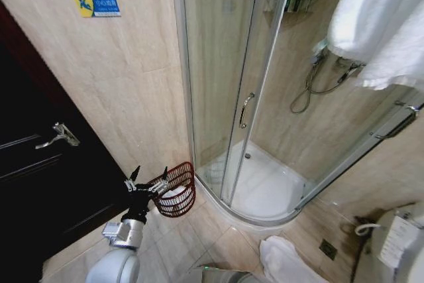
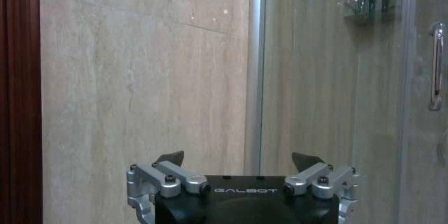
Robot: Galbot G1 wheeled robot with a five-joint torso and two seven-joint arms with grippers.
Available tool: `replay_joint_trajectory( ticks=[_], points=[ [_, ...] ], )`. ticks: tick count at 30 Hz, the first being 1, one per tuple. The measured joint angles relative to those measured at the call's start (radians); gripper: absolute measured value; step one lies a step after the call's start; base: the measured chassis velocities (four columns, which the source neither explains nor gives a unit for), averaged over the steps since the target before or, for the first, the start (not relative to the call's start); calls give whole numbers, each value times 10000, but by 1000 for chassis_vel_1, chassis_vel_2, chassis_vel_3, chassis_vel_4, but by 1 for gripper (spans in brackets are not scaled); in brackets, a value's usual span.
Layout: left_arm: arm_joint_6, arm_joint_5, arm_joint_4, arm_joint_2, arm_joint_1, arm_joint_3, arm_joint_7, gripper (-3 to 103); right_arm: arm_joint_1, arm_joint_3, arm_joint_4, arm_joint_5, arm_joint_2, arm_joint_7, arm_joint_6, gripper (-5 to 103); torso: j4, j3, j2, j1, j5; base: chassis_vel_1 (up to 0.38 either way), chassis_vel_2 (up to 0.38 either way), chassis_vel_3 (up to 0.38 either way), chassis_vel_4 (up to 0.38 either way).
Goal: Discard the used towel into the hamper.
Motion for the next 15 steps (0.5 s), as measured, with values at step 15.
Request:
replay_joint_trajectory(
  ticks=[15],
  points=[
    [0,0,0,-1,0,-1,-1,100,876,-2354,44,-1708,3302,-1054,713,100,3,1,0,1,11,0,0,0,0]
  ],
)
